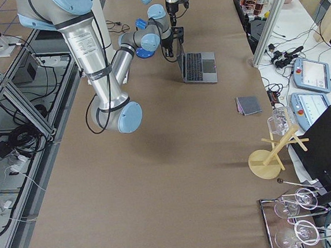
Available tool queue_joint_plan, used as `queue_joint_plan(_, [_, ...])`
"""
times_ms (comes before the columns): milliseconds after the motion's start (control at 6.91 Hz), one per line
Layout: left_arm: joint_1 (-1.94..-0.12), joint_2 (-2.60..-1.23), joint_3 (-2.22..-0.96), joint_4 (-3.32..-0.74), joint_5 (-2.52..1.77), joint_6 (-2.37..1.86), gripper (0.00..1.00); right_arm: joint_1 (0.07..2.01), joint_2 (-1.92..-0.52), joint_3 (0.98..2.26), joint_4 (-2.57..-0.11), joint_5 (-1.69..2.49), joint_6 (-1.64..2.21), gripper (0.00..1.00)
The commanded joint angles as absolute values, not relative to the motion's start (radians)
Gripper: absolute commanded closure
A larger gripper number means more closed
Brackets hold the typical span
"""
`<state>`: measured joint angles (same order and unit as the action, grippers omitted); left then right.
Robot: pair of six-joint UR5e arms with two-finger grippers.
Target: Close laptop
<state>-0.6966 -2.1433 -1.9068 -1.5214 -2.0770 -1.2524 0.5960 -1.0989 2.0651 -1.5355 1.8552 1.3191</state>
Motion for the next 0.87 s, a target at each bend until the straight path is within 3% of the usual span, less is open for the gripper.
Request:
queue_joint_plan(0, [-0.698,-2.149,-1.881,-1.591,-2.046,-1.253,1.00,0.597,-1.079,2.048,-1.534,1.845,1.316,1.00])
queue_joint_plan(434, [-0.707,-2.163,-1.864,-1.644,-2.019,-1.249,1.00,0.600,-1.058,2.031,-1.534,1.836,1.315,1.00])
queue_joint_plan(724, [-0.753,-2.199,-1.772,-1.700,-2.016,-1.246,1.00,0.617,-1.055,2.010,-1.532,1.835,1.304,1.00])
